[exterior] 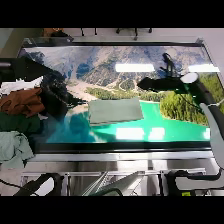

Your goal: Fold the shirts.

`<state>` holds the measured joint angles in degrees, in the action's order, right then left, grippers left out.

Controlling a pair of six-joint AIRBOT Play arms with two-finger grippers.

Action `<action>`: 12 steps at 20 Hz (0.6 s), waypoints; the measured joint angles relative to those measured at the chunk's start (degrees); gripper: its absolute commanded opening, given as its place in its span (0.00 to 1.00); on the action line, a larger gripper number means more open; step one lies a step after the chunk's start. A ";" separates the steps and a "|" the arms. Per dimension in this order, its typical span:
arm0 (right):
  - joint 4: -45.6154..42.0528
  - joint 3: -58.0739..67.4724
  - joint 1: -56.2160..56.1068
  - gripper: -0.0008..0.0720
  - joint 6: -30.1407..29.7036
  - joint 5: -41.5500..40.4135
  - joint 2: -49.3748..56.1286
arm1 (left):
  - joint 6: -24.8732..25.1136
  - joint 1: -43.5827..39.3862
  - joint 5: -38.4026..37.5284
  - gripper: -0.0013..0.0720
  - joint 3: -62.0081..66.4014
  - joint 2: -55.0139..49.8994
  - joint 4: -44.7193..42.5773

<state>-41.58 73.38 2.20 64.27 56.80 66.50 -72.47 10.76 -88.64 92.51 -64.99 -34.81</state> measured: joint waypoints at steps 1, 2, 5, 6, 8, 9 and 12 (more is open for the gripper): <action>-0.85 0.00 2.73 0.90 0.81 3.21 1.36 | 0.11 0.04 0.15 0.03 -1.20 0.52 -0.02; -1.42 0.00 4.57 0.89 1.38 6.05 2.99 | 0.15 0.11 0.17 0.03 -2.19 0.94 -0.02; -2.21 0.00 6.12 0.89 1.86 10.16 8.50 | 0.33 0.15 0.35 0.03 -3.63 1.60 0.02; -2.36 0.00 5.68 0.89 1.99 10.88 10.45 | 0.35 0.15 0.35 0.03 -3.89 1.70 0.02; -1.97 0.00 4.04 0.89 1.97 11.78 13.77 | 0.42 0.17 0.35 0.03 -4.17 1.88 0.07; -1.22 0.00 2.91 0.89 1.66 11.98 15.17 | 0.50 0.15 0.35 0.03 -4.26 1.90 0.09; 2.86 0.09 -0.98 0.81 0.22 11.69 17.84 | 0.50 0.17 0.35 0.03 -4.39 1.95 0.17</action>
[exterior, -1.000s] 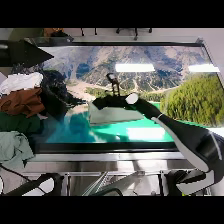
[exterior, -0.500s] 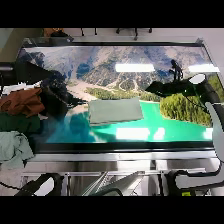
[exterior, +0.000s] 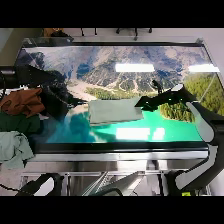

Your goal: Fold the shirts.

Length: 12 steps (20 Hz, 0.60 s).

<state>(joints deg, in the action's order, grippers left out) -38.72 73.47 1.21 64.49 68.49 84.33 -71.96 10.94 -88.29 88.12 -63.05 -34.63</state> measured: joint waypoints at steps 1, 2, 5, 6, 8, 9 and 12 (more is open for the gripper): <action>0.31 0.02 -1.11 0.55 -0.28 -1.01 0.48 | 0.00 -0.02 0.00 0.03 -0.04 0.00 -0.02; 0.55 -0.04 -2.12 0.23 -0.68 -2.16 0.96 | 0.00 0.00 0.00 0.03 -0.04 0.00 -0.04; 3.54 -0.11 -3.63 0.03 -2.99 -4.11 1.14 | -0.02 0.00 0.00 0.03 -0.04 0.00 -0.15; 4.81 -0.11 -3.56 0.03 -3.69 -4.33 0.52 | -0.02 0.00 -0.02 0.03 -0.04 0.00 -0.17; 6.64 0.00 -1.66 0.03 -4.50 -5.03 -1.95 | -0.02 0.00 0.00 0.03 -0.04 0.00 -0.15; 6.91 0.02 0.20 0.03 -4.52 -5.42 -3.43 | 0.00 0.00 0.00 0.03 -0.04 0.00 -0.17; 5.55 0.00 9.92 0.03 -2.56 -5.97 -9.09 | 0.50 0.00 0.00 0.03 -0.04 0.00 -0.15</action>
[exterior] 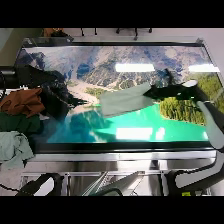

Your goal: Fold the shirts.

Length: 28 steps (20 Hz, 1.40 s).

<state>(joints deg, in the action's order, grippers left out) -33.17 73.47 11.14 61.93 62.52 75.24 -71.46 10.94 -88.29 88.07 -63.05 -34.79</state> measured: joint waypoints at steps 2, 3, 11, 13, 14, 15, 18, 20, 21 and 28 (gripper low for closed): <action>-4.09 -0.31 8.76 0.03 2.91 -0.39 -4.00 | 0.20 0.00 0.00 0.03 0.00 0.00 0.00; -6.27 -0.59 13.44 0.03 4.31 -0.44 -5.99 | 0.44 0.00 0.07 0.03 0.00 0.00 0.00; -18.29 -14.10 48.65 0.03 10.03 1.81 -18.99 | 3.43 -0.07 3.06 0.03 0.00 0.00 0.02; -20.20 -21.35 52.37 0.04 10.56 1.64 -21.77 | 4.33 -0.07 3.76 0.03 0.00 0.00 0.02; -20.92 -24.61 53.42 0.07 10.58 1.29 -22.95 | 4.57 -0.07 3.98 0.03 0.00 0.00 0.02; -21.51 -27.67 54.23 0.33 10.84 0.74 -24.09 | 4.92 -0.07 4.20 0.03 0.00 0.00 0.02; -22.53 -32.52 55.43 0.79 10.95 -0.09 -26.12 | 5.57 -0.07 4.68 0.03 0.00 0.00 0.04; -24.09 -32.48 55.80 0.79 10.99 -0.24 -27.36 | 5.64 -0.07 5.31 0.04 0.00 0.00 0.07; -24.96 -31.39 55.91 0.79 12.15 -0.13 -28.02 | 5.77 -0.07 5.70 0.03 0.00 0.00 0.09; -12.90 -15.47 46.58 0.04 15.63 3.67 -32.02 | 5.84 0.04 9.44 0.03 0.11 0.02 0.11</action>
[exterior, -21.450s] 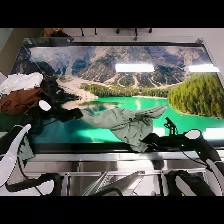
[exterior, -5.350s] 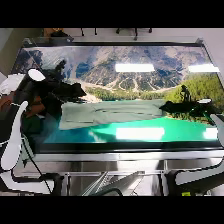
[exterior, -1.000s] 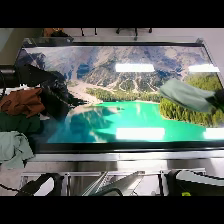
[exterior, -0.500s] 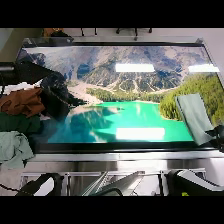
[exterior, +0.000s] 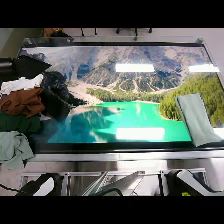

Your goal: Fold the shirts.

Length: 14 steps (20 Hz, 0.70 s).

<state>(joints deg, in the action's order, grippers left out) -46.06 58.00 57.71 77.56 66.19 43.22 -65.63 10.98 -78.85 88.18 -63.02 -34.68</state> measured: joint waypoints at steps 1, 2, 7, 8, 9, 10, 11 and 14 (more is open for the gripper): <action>2.93 1.27 -3.02 0.03 -0.72 0.72 -0.61 | 0.00 0.04 0.31 0.03 -0.17 0.11 -0.02; 5.29 2.19 -6.64 0.04 -1.38 1.07 -1.36 | -0.04 0.04 0.55 0.03 -0.81 0.46 -0.02; 9.44 -1.81 -25.88 0.04 -2.34 2.95 -8.35 | -0.35 -0.98 1.49 0.03 -14.43 7.41 -0.17; 9.27 -4.31 -29.18 0.03 -2.12 2.99 -10.29 | -0.52 -1.62 1.55 0.03 -18.56 9.51 -0.22; 9.22 -7.02 -32.09 0.04 -1.81 2.99 -12.09 | -0.55 -2.51 1.62 0.03 -23.12 11.82 -0.28; 8.87 -9.70 -34.47 0.04 -1.42 2.91 -13.62 | -0.55 -3.39 1.86 0.03 -26.93 13.81 -0.35; 8.72 -12.44 -36.59 0.04 -1.22 2.49 -14.95 | -0.68 -4.57 2.25 0.03 -31.17 16.15 -0.35; 8.66 -17.55 -39.65 0.04 -1.22 2.12 -16.83 | -0.74 -7.17 3.41 0.03 -39.56 21.46 -0.35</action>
<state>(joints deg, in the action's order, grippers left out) -37.41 40.45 18.06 76.34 68.31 26.39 -66.37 3.81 -75.44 48.62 -41.56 -35.03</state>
